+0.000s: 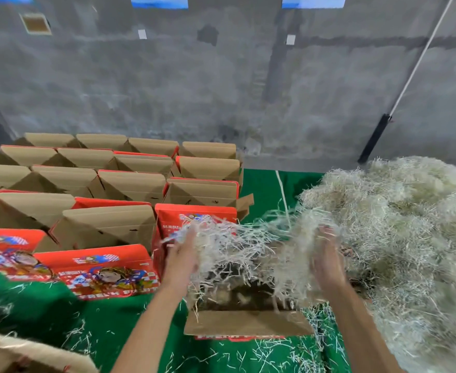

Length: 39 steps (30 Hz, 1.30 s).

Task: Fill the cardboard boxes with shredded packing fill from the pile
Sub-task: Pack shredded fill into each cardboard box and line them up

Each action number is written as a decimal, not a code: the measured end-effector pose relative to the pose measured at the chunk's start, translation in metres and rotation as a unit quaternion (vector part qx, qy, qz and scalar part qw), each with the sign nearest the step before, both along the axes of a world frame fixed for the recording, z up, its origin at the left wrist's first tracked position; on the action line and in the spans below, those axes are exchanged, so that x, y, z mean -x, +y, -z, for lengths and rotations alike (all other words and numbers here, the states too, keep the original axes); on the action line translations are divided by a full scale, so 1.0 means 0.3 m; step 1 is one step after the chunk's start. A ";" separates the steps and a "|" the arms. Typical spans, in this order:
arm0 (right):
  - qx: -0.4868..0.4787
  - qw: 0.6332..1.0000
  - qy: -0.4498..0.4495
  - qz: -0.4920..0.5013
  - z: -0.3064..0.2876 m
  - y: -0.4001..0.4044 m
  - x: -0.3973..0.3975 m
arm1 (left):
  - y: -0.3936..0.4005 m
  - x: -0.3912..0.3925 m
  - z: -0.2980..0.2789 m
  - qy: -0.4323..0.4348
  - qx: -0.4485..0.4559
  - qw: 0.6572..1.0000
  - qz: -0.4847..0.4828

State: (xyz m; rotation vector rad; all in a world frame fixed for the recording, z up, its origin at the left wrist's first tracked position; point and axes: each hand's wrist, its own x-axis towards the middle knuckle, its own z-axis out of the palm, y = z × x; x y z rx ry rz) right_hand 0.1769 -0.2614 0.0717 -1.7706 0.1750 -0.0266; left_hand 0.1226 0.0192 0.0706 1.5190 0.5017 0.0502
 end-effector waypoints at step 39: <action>-0.068 0.992 0.023 0.108 0.053 0.054 -0.002 | -0.071 -0.053 0.091 0.022 0.054 0.996 -0.060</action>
